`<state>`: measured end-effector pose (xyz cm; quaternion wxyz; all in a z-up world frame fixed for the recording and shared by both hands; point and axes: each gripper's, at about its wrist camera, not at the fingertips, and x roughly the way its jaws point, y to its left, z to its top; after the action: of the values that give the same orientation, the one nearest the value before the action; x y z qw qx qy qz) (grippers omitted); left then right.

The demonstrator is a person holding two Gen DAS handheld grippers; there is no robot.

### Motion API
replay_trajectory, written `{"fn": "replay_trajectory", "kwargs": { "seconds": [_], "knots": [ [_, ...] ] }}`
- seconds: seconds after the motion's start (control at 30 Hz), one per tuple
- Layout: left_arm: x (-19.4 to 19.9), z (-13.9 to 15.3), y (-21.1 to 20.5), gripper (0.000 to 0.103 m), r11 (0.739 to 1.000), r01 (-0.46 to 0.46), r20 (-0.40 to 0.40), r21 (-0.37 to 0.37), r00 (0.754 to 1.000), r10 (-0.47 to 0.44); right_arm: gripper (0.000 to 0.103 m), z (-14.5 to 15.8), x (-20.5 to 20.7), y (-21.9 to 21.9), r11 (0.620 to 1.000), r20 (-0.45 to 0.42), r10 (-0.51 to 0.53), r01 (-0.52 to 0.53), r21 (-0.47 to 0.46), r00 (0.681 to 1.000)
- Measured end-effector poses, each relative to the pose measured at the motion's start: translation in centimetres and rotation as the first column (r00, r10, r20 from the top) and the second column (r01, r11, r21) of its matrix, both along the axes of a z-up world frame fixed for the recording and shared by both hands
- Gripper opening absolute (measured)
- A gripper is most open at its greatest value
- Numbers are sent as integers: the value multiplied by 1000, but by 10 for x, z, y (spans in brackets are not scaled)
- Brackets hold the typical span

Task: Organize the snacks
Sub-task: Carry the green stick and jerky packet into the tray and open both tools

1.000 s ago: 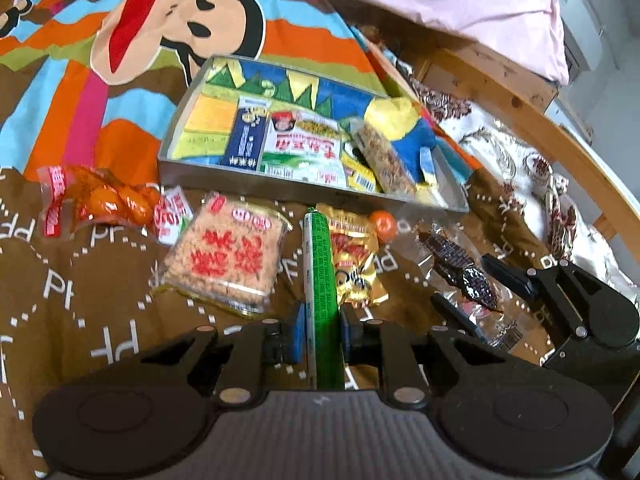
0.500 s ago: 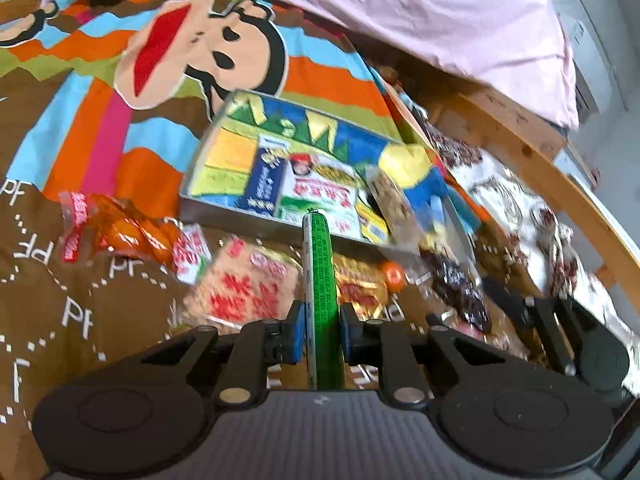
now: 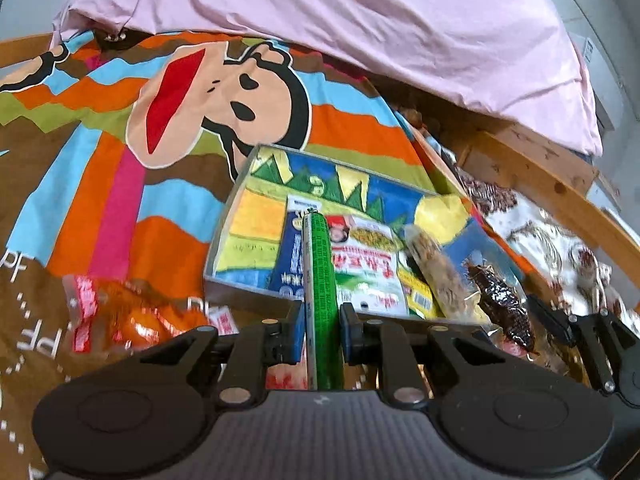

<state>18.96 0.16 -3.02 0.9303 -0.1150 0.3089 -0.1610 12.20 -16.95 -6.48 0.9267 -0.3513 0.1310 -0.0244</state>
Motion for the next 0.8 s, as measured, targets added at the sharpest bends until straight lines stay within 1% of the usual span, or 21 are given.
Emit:
{"fn": "replay_trajectory", "kwargs": {
  "seconds": [0.13,0.27,0.37,0.57,0.7,0.8],
  "knots": [
    [20,5,-4,20,1000,-30,51,-3,998,30,49,7,17,1,999,32,12,-13,34,999],
    [45,8,-5,20,997,-65,87,-36,994,68,49,12,38,4,996,42,10,-14,86,999],
    [60,5,-5,20,995,-89,94,-40,991,93,49,14,54,7,991,32,10,-14,133,999],
    [91,-5,-1,20,987,-140,80,-80,986,147,49,8,80,14,985,10,16,-18,170,1000],
    [102,-9,-5,20,989,-143,74,-44,987,146,49,1,95,17,984,-18,19,-15,175,1000],
    [106,-13,-9,20,991,-132,65,-11,989,133,49,-1,104,18,979,-46,23,-13,204,999]
  ]
}}
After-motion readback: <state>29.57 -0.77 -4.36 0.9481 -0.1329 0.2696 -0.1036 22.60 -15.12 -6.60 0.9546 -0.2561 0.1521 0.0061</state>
